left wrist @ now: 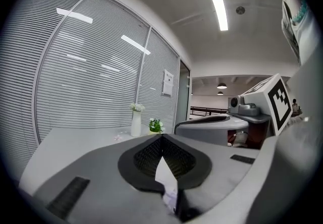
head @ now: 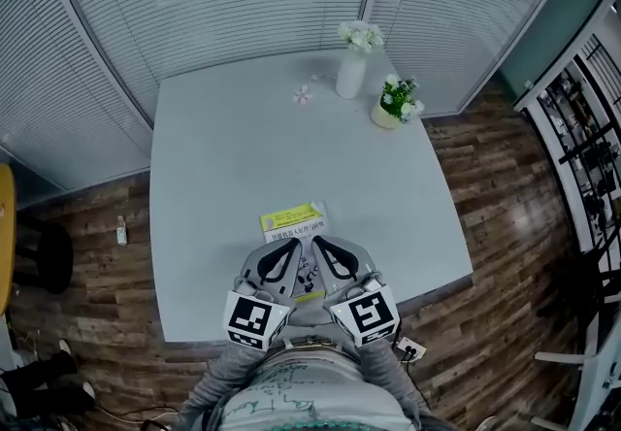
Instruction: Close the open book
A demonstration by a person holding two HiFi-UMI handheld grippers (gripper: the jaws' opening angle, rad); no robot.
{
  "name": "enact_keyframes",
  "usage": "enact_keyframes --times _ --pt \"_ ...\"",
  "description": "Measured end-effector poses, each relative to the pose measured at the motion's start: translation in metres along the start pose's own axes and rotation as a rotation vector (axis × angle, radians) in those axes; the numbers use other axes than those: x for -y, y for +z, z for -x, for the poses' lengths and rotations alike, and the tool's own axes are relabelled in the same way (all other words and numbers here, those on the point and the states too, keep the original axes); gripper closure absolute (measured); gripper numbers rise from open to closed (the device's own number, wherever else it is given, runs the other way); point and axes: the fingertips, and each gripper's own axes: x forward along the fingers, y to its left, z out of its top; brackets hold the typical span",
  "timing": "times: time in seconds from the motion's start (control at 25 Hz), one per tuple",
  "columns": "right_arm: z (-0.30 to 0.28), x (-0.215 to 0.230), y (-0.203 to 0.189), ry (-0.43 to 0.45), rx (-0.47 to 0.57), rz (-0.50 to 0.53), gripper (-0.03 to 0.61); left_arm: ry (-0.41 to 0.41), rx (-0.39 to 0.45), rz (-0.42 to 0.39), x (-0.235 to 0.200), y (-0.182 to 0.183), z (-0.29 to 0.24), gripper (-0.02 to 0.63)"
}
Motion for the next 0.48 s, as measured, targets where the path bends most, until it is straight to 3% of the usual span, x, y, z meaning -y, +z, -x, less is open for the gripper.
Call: enact_keyframes --times 0.48 --pt "0.0008 -0.0010 -0.0045 0.004 -0.021 0.002 0.577 -0.007 0.005 0.001 0.0031 -0.0008 0.0006 0.615"
